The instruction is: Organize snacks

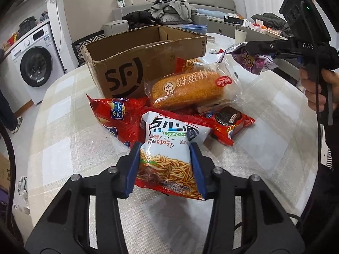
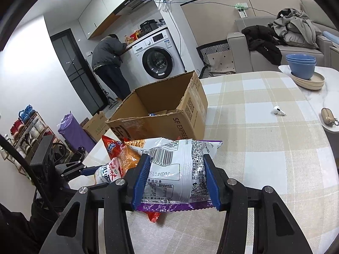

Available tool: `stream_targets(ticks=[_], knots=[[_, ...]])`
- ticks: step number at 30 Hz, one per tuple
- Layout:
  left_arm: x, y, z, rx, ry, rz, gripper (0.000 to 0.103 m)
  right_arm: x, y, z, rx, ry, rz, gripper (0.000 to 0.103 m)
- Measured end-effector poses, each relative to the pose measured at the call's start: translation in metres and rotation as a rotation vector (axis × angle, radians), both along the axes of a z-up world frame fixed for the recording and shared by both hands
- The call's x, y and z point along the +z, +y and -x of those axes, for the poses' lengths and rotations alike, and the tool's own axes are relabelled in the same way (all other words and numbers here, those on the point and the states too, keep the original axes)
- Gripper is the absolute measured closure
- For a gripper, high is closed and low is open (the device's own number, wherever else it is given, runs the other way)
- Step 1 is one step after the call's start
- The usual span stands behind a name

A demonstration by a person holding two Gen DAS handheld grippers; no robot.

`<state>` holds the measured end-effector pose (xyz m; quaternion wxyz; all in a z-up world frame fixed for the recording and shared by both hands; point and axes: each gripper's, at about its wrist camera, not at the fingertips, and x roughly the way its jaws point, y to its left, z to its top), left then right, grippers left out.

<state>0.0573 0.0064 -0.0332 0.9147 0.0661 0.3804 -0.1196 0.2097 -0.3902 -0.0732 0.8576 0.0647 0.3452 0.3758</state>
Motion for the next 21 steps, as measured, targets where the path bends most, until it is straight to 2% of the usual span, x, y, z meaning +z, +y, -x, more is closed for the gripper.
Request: stream_targets(ticks=[21], knots=[[0.035,0.019,0.018,0.082,-0.078,0.137,0.062,0.015,-0.006,0.01,-0.001,-0.053,-0.057,0.053]])
